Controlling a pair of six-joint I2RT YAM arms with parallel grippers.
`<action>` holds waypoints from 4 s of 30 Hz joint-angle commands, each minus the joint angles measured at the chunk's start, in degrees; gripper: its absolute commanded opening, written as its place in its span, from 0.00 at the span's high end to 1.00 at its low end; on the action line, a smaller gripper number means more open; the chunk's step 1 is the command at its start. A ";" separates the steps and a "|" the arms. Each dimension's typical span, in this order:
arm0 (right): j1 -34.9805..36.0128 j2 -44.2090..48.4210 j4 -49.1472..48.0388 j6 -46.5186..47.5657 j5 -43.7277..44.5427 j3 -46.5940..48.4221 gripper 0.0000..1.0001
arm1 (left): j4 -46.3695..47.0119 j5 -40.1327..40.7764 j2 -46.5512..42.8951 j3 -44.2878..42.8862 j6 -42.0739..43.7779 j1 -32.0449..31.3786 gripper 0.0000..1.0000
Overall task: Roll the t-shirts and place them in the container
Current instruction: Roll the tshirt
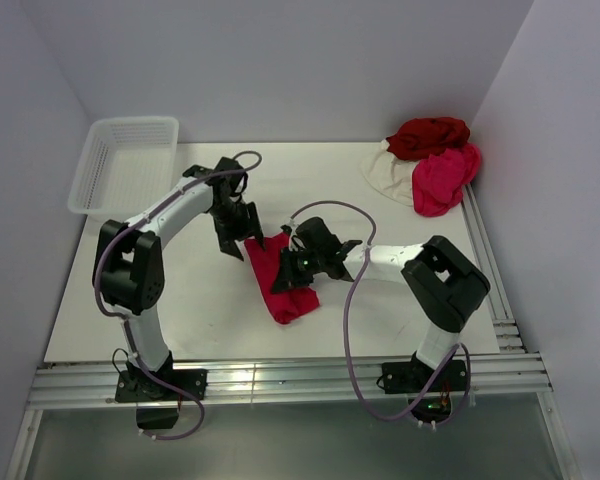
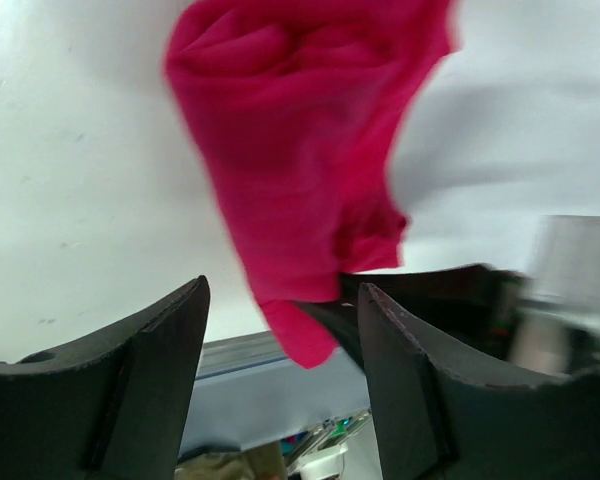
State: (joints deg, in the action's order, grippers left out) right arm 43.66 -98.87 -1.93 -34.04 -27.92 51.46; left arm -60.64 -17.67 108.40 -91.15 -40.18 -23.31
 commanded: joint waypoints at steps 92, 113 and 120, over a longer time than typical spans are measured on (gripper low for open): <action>11.61 4.66 25.56 9.52 19.28 14.34 0.00 | -9.14 15.83 16.23 -2.97 3.62 -5.25 1.00; 23.22 -8.62 36.64 7.77 43.02 27.98 0.17 | -9.14 13.89 15.97 -3.15 3.45 -5.17 1.00; 25.60 -10.64 38.41 7.68 45.06 30.10 0.28 | -9.32 13.89 15.97 -3.24 3.36 -5.17 1.00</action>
State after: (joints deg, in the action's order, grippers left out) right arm 68.51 -108.33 34.92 -26.06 13.85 79.31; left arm -68.88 -4.51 122.87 -94.13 -37.08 -28.12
